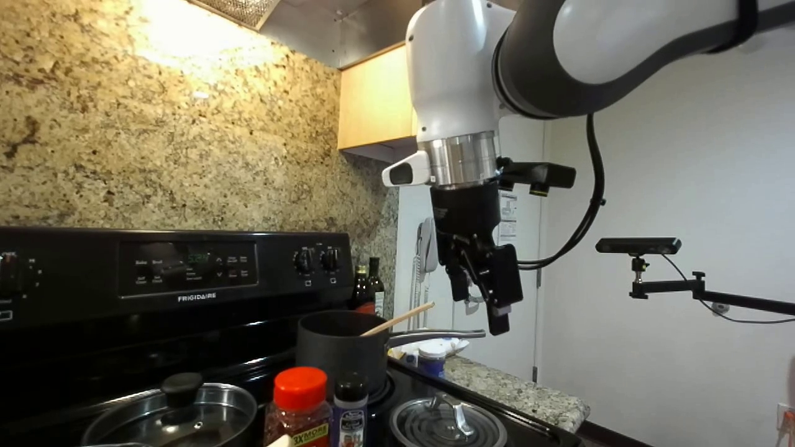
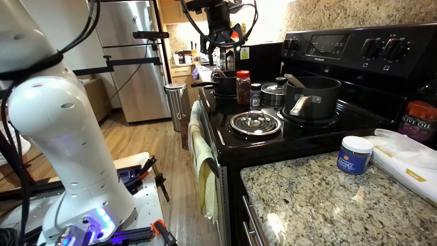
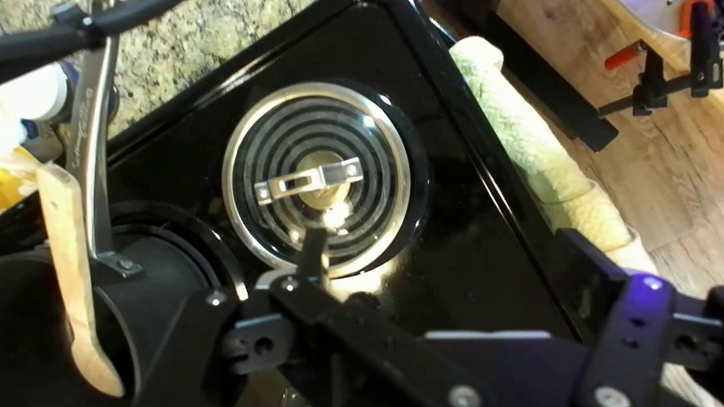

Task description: Remove the cooking stick from the pot on the left and put it inside the pot on the right

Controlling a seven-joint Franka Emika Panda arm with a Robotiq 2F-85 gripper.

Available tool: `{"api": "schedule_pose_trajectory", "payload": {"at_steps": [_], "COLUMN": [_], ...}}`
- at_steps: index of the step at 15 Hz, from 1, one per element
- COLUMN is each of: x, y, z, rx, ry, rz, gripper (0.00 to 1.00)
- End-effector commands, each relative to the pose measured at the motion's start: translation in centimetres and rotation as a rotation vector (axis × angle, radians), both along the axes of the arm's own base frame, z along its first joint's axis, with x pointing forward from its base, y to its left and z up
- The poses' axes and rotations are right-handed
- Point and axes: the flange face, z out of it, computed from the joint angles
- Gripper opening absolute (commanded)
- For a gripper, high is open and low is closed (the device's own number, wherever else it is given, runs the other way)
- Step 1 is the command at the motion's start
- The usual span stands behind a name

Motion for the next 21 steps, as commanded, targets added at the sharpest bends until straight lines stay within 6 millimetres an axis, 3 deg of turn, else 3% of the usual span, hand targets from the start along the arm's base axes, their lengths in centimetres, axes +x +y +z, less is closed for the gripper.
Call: {"api": "schedule_pose_trajectory", "payload": {"at_steps": [1, 4, 8, 13, 21], "x": [2.4, 5.0, 6.2, 6.2, 7.3], "y": [2.2, 6.0, 9.3, 11.4, 17.3], "z": [-1.6, -3.7, -5.8, -5.3, -5.7], "rx": [0.095, 0.198, 0.244, 0.216, 0.270], "ry": [-0.053, -0.087, 0.012, 0.086, 0.044], "rz": [0.096, 0.218, 0.298, 0.310, 0.347], "gripper": [1.00, 1.00, 1.00, 1.00, 1.00]}}
